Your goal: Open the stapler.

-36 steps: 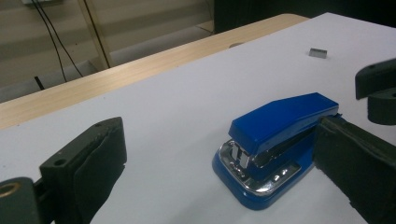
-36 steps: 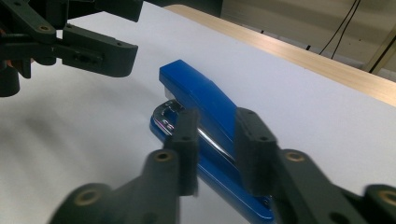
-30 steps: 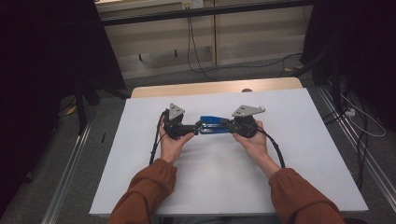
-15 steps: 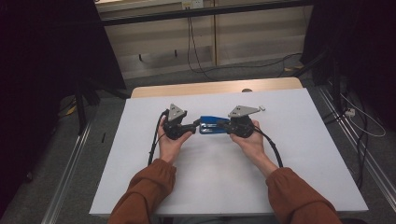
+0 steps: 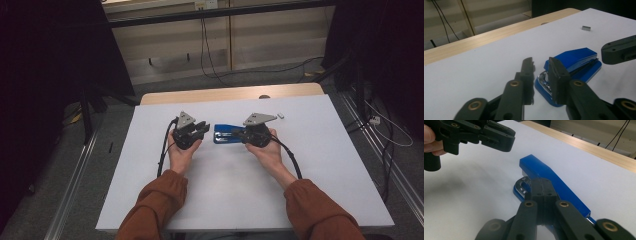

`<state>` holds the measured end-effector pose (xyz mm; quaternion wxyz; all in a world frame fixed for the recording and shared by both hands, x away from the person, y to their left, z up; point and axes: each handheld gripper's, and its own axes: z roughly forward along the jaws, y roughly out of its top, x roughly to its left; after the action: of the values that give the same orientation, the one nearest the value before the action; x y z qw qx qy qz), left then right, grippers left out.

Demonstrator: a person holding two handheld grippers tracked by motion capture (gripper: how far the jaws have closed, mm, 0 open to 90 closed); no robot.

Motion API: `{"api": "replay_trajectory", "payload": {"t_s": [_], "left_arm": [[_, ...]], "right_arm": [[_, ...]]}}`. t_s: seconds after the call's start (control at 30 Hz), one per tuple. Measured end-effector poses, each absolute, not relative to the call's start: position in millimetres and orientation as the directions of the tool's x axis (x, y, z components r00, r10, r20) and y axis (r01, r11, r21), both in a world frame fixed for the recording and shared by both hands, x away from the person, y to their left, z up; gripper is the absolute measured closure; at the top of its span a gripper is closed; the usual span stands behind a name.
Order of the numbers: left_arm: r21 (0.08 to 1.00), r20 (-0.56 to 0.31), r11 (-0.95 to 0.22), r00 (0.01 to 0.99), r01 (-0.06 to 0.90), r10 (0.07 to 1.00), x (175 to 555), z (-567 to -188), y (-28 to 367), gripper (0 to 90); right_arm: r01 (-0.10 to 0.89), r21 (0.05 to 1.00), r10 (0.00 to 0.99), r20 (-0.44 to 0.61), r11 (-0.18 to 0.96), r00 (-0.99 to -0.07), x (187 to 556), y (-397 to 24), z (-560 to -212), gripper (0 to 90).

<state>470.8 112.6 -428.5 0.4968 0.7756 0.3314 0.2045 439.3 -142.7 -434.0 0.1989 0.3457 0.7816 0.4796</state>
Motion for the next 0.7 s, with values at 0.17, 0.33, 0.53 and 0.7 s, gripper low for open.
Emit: {"api": "replay_trajectory", "payload": {"t_s": [0.17,0.33,0.53,0.7], "left_arm": [[0.899,-0.01,-0.302,0.706,0.317,0.709,471,-431,113,90.0],[0.892,-0.038,-0.3,0.718,0.339,0.695,473,-434,114,90.0],[0.879,-0.04,-0.314,0.711,0.36,0.702,475,-438,114,90.0],[0.87,-0.047,-0.321,0.713,0.373,0.699,476,-441,112,90.0]], "right_arm": [[0.351,0.885,0.728,0.021,0.306,-0.686,442,-140,-434,90.0],[0.356,0.881,0.722,0.023,0.312,-0.691,444,-136,-434,90.0],[0.372,0.869,0.716,0.03,0.326,-0.698,448,-131,-439,90.0],[0.39,0.859,0.711,0.044,0.331,-0.701,451,-128,-446,90.0]]}}
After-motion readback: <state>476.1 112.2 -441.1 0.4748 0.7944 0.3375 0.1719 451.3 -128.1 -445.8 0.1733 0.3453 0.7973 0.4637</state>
